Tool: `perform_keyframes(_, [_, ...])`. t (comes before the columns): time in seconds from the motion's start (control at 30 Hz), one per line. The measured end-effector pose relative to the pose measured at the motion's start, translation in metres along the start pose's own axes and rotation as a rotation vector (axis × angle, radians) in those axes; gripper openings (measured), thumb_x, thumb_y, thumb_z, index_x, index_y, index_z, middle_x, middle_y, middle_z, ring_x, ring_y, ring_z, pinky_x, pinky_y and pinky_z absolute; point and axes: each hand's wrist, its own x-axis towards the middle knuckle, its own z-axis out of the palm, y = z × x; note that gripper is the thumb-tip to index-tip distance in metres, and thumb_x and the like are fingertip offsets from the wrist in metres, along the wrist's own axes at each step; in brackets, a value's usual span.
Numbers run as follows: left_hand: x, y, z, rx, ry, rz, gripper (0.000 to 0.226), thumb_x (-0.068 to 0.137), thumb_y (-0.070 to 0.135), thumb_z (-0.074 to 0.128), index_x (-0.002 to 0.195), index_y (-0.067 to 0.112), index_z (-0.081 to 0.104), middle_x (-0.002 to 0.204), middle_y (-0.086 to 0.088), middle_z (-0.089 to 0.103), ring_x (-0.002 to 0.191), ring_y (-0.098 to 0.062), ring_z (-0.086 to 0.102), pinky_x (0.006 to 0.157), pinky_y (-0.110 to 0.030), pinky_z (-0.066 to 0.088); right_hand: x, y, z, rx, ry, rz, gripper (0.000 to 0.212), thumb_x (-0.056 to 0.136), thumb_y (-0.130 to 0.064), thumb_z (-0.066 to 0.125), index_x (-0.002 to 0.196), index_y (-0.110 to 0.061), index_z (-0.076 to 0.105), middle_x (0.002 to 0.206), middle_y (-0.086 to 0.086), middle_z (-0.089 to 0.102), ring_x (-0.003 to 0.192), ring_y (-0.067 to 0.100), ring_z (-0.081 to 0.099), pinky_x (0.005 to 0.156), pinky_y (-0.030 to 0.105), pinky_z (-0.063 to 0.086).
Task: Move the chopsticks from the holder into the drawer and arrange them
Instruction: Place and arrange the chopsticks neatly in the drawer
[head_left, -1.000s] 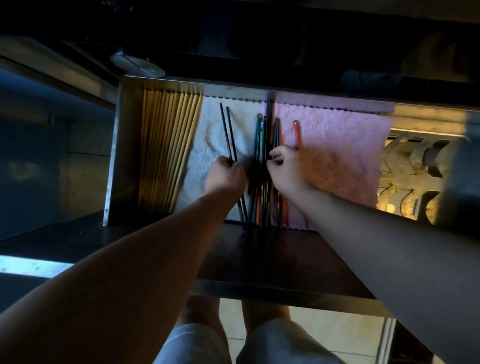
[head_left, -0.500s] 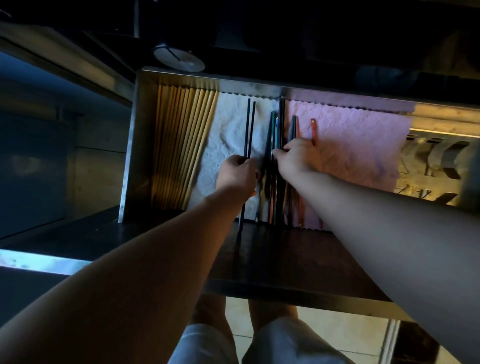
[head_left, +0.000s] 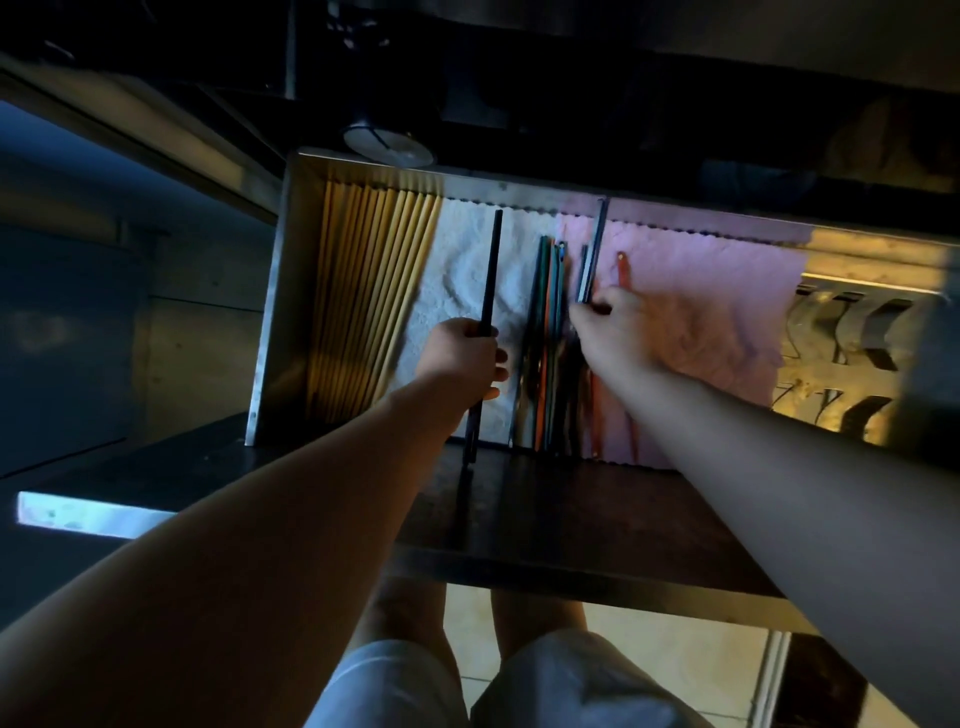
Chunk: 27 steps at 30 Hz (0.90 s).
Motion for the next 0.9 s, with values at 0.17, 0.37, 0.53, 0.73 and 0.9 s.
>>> perform_keyframes(0.17, [0.003,0.001,-0.018,0.075,0.031,0.023,0.026,0.098,0.001,0.047,0.118,0.009,0.061,0.092,-0.005,0.07,0.079,-0.015,0.068,0.075,-0.035,0.059,-0.011,-0.016,-0.001,-0.048,0.0,-0.104,0.028,0.089,-0.03,0.06,0.065,-0.016,0.054,0.071,0.002,0.055,0.06,0.016,0.053,0.045,0.019,0.034])
perform_keyframes(0.37, [0.02,-0.001,-0.047,0.233,0.108,0.064,0.019,0.092,0.009,0.063,0.108,0.016,0.068,0.103,-0.002,0.072,0.089,-0.016,0.069,0.078,-0.036,0.06,-0.023,-0.05,0.021,-0.018,-0.07,-0.069,0.026,0.088,-0.046,0.057,0.075,-0.024,0.064,0.071,0.002,0.066,0.075,0.023,0.066,0.067,0.018,0.053])
perform_keyframes(0.53, [0.034,-0.004,-0.075,0.399,0.128,0.148,0.019,0.091,0.016,0.065,0.108,0.02,0.071,0.096,-0.003,0.072,0.086,-0.018,0.069,0.058,-0.026,0.053,-0.024,-0.075,0.057,0.038,-0.076,0.012,0.027,0.089,-0.028,0.064,0.086,-0.002,0.069,0.074,0.013,0.066,0.068,0.021,0.064,0.067,0.034,0.054])
perform_keyframes(0.73, [0.05,-0.008,-0.094,0.568,0.084,0.204,0.018,0.088,0.023,0.07,0.105,0.02,0.072,0.094,-0.001,0.071,0.082,-0.017,0.066,0.056,-0.024,0.05,-0.02,-0.089,0.093,0.068,-0.066,0.185,0.031,0.088,-0.03,0.067,0.111,-0.009,0.069,0.11,0.011,0.071,0.098,0.026,0.069,0.087,0.034,0.056])
perform_keyframes(0.9, [0.057,-0.011,-0.101,0.614,0.058,0.254,0.019,0.089,0.021,0.067,0.107,0.018,0.071,0.088,0.0,0.067,0.073,-0.014,0.061,0.052,-0.024,0.045,-0.018,-0.098,0.108,0.036,-0.057,0.206,0.032,0.09,-0.03,0.065,0.113,-0.009,0.068,0.117,0.009,0.068,0.103,0.025,0.066,0.083,0.028,0.051])
